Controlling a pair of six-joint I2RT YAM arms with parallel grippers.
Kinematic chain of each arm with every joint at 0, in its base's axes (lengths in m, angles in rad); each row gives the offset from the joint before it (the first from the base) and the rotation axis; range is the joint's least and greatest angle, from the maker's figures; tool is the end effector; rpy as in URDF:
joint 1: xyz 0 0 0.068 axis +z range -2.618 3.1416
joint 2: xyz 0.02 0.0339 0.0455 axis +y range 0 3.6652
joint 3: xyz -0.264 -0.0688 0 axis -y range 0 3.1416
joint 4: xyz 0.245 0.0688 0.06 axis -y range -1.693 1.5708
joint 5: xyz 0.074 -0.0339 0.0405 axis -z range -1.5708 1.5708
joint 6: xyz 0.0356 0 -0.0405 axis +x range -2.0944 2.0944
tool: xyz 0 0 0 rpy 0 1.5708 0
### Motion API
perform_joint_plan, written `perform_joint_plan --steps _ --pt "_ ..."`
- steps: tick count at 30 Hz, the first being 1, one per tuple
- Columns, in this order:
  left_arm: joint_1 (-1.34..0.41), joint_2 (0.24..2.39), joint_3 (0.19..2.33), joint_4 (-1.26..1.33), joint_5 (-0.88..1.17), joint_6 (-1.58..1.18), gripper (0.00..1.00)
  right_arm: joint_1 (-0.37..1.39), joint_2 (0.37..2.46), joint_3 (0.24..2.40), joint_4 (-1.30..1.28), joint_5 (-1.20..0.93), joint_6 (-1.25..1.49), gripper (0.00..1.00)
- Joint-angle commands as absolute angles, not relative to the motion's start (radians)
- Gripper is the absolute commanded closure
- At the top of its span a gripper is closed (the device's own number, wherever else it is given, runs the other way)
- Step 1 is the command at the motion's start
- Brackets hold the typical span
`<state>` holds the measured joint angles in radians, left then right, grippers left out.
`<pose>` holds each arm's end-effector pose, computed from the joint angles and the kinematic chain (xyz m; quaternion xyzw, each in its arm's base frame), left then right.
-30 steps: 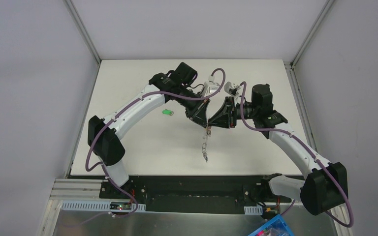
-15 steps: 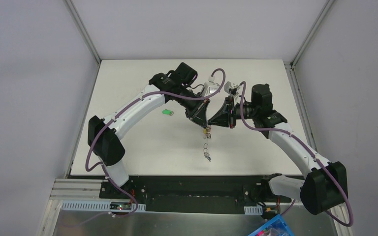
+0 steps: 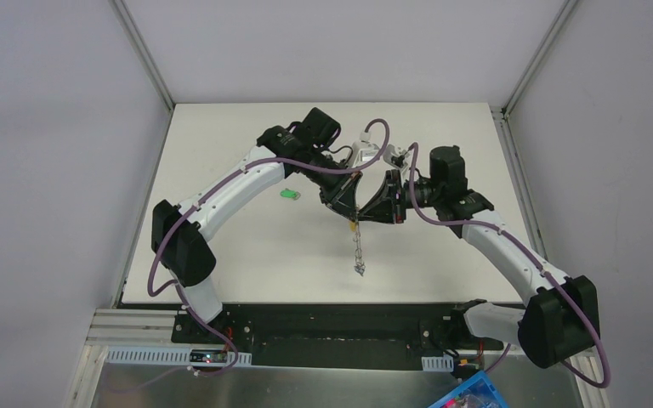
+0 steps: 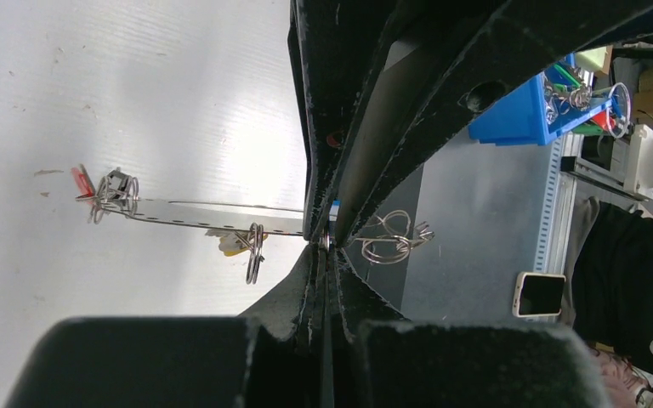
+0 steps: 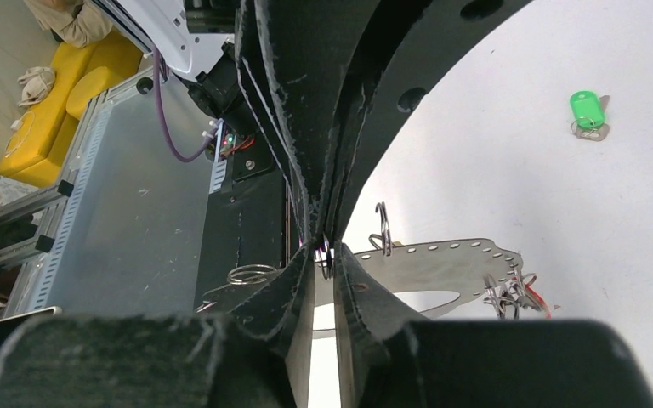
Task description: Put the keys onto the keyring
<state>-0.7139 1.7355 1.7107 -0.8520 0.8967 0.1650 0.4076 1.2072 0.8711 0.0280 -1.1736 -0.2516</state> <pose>0.2624 -0.2641 0.3539 0.4940 0.7042 -0.4754 0.1845 0.2264 0.1335 0.3095 -0.5268 0.5302 0.4839 0.4552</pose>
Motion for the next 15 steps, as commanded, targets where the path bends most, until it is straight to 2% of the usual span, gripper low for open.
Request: perform_joint_plan --steps 1,4,8,11,15 --pt "-0.715 1.695 1.749 -0.866 0.910 0.194 1.00 0.421 1.213 0.921 0.005 -1.189 -0.306 0.85" --pt "-0.715 1.697 1.749 -0.868 0.905 0.201 1.00 0.423 1.213 0.926 0.005 -1.192 -0.302 0.99" --pt "-0.710 1.687 1.749 -0.863 0.899 0.215 1.00 0.422 1.210 0.939 0.037 -1.183 -0.252 1.00" --pt "-0.689 1.653 1.727 -0.800 0.910 0.178 0.88 0.420 1.208 0.938 0.123 -1.171 -0.156 1.00" --pt "-0.638 1.571 1.600 -0.559 0.951 0.015 0.72 0.415 1.226 0.935 0.277 -1.155 0.026 1.00"
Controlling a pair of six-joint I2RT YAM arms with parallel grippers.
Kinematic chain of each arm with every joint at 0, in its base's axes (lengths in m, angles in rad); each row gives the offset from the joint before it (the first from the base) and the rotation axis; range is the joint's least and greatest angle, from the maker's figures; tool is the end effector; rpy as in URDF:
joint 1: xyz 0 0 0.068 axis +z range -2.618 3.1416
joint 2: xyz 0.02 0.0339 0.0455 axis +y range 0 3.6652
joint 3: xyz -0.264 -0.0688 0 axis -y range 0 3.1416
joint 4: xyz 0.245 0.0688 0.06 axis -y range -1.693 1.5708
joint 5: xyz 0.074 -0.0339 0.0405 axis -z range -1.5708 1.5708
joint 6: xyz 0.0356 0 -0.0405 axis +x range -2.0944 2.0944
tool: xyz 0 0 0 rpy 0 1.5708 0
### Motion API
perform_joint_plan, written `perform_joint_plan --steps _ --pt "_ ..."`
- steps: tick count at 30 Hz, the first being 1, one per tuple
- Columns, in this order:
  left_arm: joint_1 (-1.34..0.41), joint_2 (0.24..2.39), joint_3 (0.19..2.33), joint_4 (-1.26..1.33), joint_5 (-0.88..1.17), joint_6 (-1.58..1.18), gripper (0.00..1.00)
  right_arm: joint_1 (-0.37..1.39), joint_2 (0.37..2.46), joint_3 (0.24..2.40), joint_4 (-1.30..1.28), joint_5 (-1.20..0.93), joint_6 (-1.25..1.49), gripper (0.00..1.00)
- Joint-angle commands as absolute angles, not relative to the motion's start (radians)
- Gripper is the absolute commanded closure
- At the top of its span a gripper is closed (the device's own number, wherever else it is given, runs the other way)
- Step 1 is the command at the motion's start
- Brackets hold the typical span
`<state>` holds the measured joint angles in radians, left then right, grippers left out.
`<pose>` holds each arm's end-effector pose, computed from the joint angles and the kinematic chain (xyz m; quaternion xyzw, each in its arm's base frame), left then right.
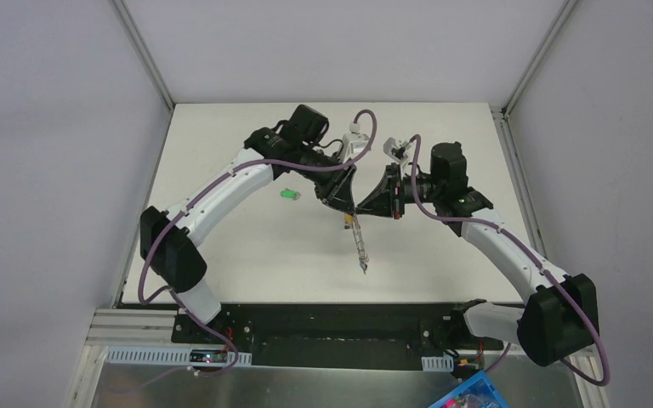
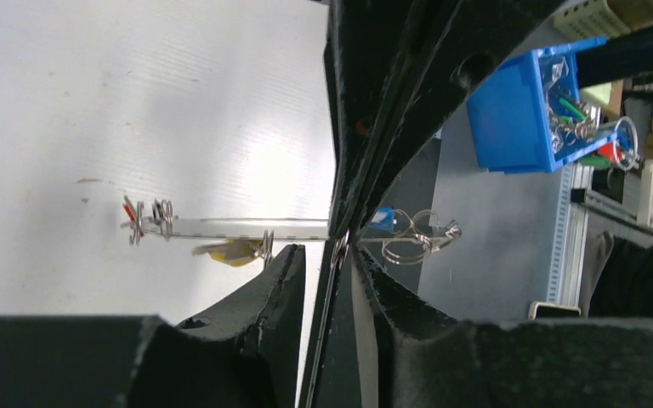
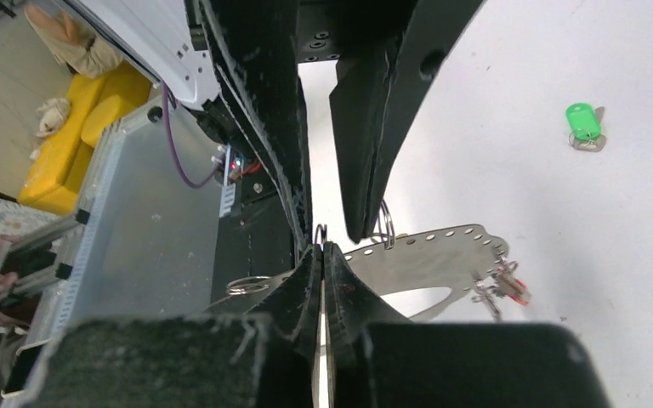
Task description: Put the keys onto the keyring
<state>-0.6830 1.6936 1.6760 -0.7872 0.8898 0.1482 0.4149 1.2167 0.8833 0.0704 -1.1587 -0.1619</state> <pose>0.2658 -0.2519 0.3617 0.4852 0.7011 -0.4741 0.2199 0.2292 0.1366 0.3147 -0.5082 0.5420 0.4953 0.4501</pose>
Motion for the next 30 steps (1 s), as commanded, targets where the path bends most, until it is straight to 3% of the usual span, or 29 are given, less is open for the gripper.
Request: perform_joint_plan --steps 1,8,17,23,30 --pt "-0.630 1.554 1.573 -0.509 0.959 -0.022 0.70 0.412 1.230 0.931 0.318 -1.149 0.071 1.00" --pt "-0.606 1.503 1.462 -0.324 0.977 -0.153 0.65 0.379 1.253 0.874 0.582 -1.136 0.331 1.00" --pt "-0.595 1.506 1.413 -0.193 0.966 -0.259 0.67 0.340 1.268 0.805 0.851 -1.111 0.551 1.00" --pt "-0.589 1.511 1.399 -0.163 0.972 -0.291 0.77 0.326 1.273 0.790 0.885 -1.095 0.581 1.00" --pt "-0.586 1.514 1.397 -0.142 0.984 -0.307 1.00 0.320 1.277 0.777 0.890 -1.091 0.567 1.00"
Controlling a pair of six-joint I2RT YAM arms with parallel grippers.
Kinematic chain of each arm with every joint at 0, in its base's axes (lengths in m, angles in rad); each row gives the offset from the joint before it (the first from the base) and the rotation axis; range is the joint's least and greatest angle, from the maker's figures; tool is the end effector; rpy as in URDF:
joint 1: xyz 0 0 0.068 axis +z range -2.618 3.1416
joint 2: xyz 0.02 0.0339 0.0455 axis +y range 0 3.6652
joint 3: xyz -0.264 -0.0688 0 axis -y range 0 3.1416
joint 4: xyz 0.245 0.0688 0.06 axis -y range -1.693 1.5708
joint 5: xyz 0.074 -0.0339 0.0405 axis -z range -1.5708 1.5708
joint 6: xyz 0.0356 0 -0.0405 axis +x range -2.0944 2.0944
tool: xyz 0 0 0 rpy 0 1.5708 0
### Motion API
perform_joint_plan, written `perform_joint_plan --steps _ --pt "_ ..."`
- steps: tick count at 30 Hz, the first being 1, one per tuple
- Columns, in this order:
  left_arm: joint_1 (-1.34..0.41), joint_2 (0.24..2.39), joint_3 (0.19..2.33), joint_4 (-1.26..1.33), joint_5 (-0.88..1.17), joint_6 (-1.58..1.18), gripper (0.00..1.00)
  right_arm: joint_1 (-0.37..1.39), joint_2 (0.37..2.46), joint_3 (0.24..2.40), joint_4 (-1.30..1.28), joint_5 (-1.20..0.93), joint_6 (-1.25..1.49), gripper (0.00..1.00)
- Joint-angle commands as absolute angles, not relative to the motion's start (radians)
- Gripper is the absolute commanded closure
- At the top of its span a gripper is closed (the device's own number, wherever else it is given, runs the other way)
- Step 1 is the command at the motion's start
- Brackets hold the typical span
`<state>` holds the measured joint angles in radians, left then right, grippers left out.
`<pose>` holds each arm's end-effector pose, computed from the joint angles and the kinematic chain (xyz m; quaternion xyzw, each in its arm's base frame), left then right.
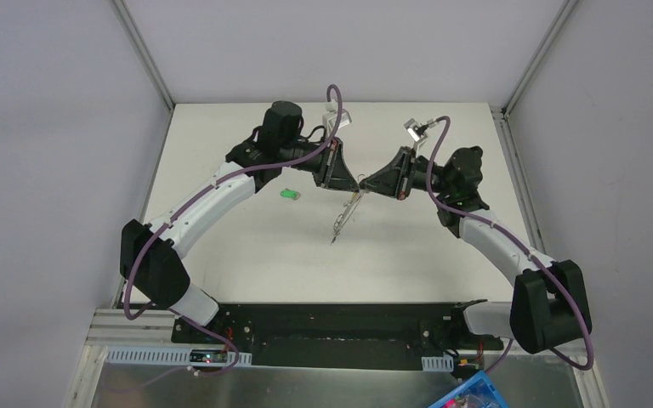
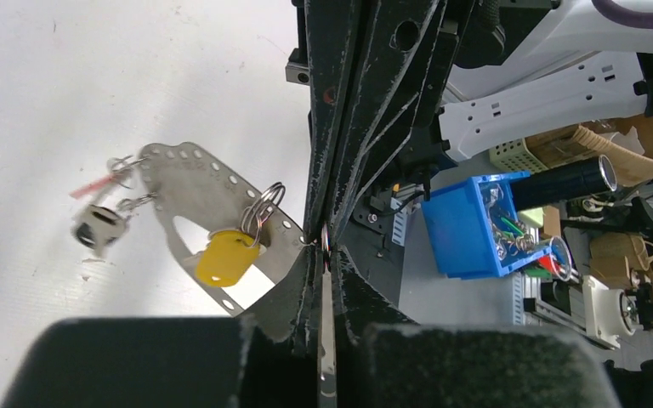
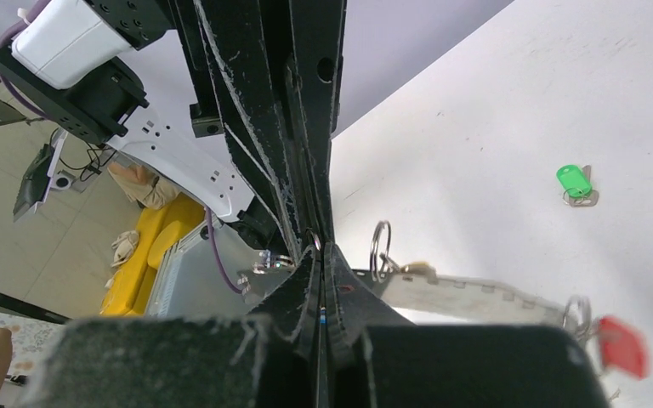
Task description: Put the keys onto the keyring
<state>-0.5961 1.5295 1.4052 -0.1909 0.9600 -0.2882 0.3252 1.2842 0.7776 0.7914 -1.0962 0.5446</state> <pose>0.2728 -0.2203 0.3772 0.3781 0.6678 -0.5607 0.3110 0.2508 0.1180 0.3257 -0.3585 0.5543 0.5711 0.4879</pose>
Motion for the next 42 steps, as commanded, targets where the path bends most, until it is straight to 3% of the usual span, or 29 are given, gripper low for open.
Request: perform_joint_plan --steps 1,6,16,27,31,37,42 --pt "-0.586 1.515 1.399 -0.141 0.987 -0.309 1.00 0.319 1.276 0.775 0.888 -1.093 0.561 1.00" --pt "-0.584 1.516 1.419 -0.216 0.984 -0.252 1.00 0.318 1.265 0.768 0.855 -1.120 0.491 1.00" --pt "-0.618 1.555 1.546 -0.581 0.937 0.020 1.00 0.321 1.237 0.790 0.729 -1.219 0.319 0.84" --pt "-0.675 1.594 1.617 -0.693 0.909 0.094 1.00 0.390 1.228 0.888 0.308 -1.224 -0.040 0.66" --pt "-0.682 1.600 1.628 -0.709 0.903 0.100 1.00 0.406 1.221 0.880 0.283 -1.232 -0.069 0.64" --pt "-0.683 1.598 1.621 -0.691 0.908 0.094 1.00 0.410 1.216 0.874 0.265 -1.241 -0.086 0.69" --pt "-0.683 1.597 1.614 -0.691 0.907 0.105 1.00 0.412 1.219 0.883 0.261 -1.237 -0.081 0.92"
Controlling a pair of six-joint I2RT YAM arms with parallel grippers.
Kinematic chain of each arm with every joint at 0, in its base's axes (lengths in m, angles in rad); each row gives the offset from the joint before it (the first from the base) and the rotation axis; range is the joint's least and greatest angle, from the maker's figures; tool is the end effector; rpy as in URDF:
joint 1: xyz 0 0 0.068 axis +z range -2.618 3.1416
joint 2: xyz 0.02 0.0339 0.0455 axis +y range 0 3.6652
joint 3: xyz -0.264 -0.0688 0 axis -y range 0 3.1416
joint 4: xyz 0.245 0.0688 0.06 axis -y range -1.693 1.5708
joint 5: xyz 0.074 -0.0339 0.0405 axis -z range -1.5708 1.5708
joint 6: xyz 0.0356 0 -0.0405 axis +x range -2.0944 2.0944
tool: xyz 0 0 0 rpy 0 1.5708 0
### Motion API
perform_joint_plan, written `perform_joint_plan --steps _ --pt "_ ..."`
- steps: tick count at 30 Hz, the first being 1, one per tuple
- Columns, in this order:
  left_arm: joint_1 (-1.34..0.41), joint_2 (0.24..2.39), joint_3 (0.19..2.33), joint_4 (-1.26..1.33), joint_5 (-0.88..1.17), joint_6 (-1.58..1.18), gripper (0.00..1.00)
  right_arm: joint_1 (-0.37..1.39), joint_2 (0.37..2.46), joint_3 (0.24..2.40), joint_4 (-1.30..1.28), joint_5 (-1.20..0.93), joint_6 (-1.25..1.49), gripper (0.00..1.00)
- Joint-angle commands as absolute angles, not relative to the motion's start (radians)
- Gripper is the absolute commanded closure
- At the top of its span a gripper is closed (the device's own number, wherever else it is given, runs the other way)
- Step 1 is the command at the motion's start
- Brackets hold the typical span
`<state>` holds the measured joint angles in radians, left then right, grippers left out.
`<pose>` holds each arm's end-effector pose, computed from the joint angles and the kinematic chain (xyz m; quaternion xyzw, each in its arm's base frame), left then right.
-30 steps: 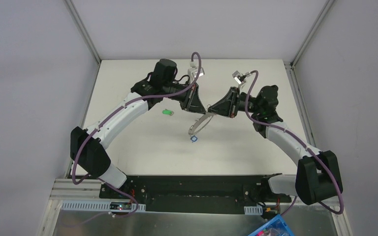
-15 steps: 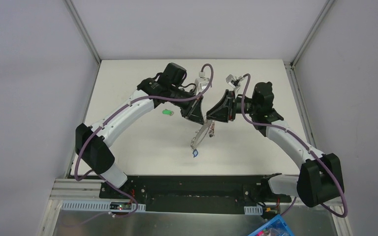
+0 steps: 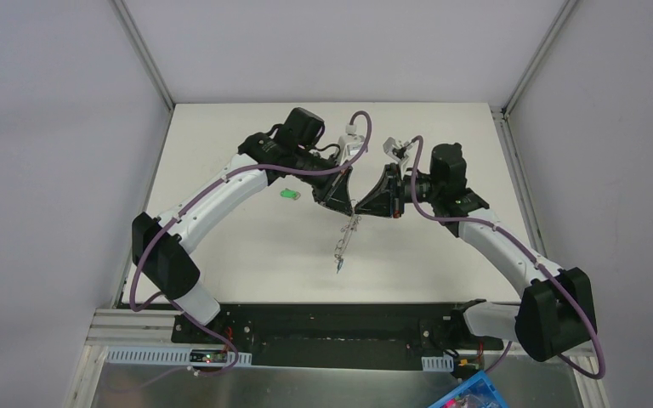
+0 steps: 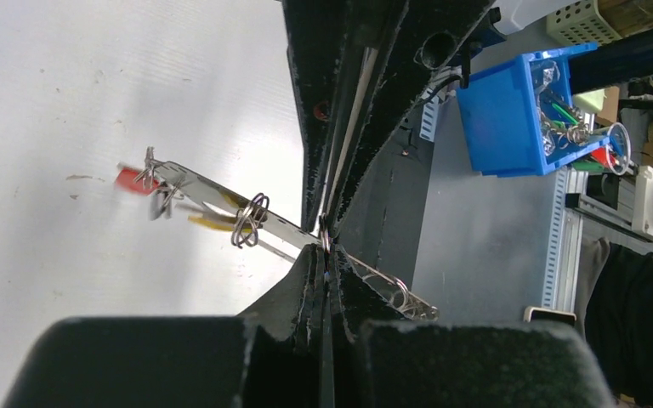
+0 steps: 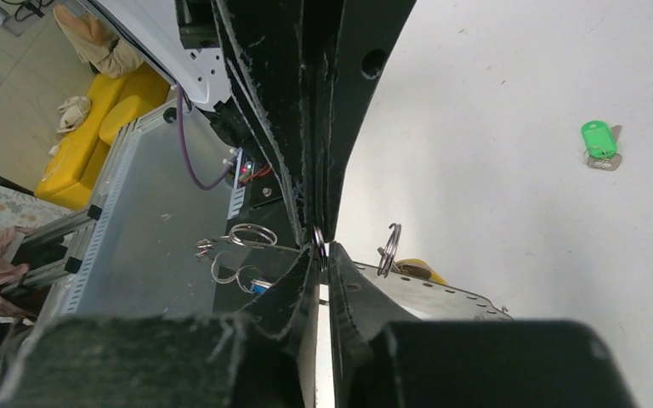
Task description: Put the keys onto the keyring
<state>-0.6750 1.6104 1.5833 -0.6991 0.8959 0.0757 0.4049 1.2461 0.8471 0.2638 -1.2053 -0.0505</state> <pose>0.2551 -0.2398 0.3667 0.4666 0.6998 -0.4865 0.2363 0.2358 0.1372 0.3121 -0.5033 0.5204 0.5158 0.4581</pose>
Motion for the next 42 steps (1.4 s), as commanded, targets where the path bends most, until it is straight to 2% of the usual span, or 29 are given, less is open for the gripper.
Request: perform_joint_plan --steps 1,5,11,13,16,31,34,37,42 --pt "-0.684 1.596 1.612 -0.691 0.907 0.107 1.00 0.411 1.221 0.886 0.262 -1.232 -0.075 0.97" --pt "-0.680 1.585 1.602 -0.673 0.911 0.115 1.00 0.410 1.228 0.886 0.305 -1.210 -0.012 1.00" --pt "-0.636 1.510 1.462 -0.354 0.958 -0.066 0.79 0.391 1.246 0.845 0.553 -1.164 0.243 1.00" --pt "-0.623 1.500 1.423 -0.267 0.979 -0.138 0.76 0.374 1.255 0.830 0.676 -1.160 0.344 1.00" --pt "-0.608 1.495 1.389 -0.179 1.000 -0.208 0.75 0.358 1.269 0.807 0.799 -1.158 0.458 1.00" --pt "-0.581 1.496 1.362 -0.067 1.002 -0.287 0.85 0.348 1.287 0.782 0.837 -1.158 0.478 1.00" --pt "-0.580 1.499 1.365 -0.067 1.006 -0.287 0.89 0.348 1.287 0.776 0.838 -1.160 0.474 1.00" --pt "-0.581 1.500 1.365 -0.064 1.015 -0.285 1.00 0.347 1.286 0.772 0.838 -1.163 0.466 1.00" --pt "-0.581 1.509 1.399 -0.140 1.036 -0.245 1.00 0.342 1.277 0.768 0.810 -1.165 0.421 0.98"
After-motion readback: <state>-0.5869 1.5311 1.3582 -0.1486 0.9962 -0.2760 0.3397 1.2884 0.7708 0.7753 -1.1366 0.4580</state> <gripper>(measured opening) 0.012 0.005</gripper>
